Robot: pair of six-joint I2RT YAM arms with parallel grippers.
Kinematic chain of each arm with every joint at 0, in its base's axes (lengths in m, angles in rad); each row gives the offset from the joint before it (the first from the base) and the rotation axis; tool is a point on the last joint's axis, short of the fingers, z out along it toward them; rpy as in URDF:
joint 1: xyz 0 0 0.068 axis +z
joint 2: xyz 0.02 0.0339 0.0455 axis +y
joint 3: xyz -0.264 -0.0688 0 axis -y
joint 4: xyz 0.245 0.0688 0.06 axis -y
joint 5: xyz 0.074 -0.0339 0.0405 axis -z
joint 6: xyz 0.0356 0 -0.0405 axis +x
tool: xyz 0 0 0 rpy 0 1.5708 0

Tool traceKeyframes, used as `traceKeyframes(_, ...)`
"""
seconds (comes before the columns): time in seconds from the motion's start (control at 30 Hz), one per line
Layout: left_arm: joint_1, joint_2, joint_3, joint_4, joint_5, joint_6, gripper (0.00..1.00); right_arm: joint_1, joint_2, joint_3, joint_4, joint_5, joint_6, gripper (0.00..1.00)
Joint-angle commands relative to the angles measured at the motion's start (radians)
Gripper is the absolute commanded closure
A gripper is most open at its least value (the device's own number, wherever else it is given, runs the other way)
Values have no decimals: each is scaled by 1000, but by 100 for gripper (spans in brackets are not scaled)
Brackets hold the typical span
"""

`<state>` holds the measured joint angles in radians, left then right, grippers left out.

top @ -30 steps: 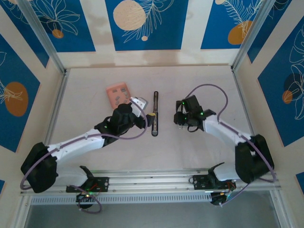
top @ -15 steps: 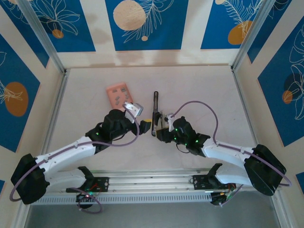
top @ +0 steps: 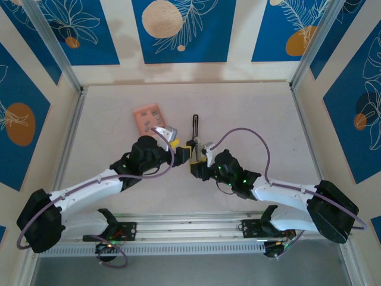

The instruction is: Load the staples into the stapler

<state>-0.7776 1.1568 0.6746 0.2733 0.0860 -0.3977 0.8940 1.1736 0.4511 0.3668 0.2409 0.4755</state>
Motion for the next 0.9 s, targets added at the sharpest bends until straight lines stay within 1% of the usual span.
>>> traceKeyframes(0.0, 13, 10, -6, 47, 32, -53, 31, 15, 2, 16, 122, 15, -22, 81)
traceKeyframes(0.33, 21, 32, 0, 37, 26, -90, 38, 43, 16, 35, 149, 21, -28, 82)
traceKeyframes(0.63, 27, 71, 8, 45, 72, -108, 39, 47, 17, 44, 155, 30, -26, 83)
traceKeyframes(0.77, 31, 82, 8, 58, 94, -111, 47, 47, 18, 46, 156, 26, -23, 82)
traceKeyframes(0.87, 35, 89, 5, 73, 107, -113, 50, 50, 18, 46, 160, 26, -18, 83)
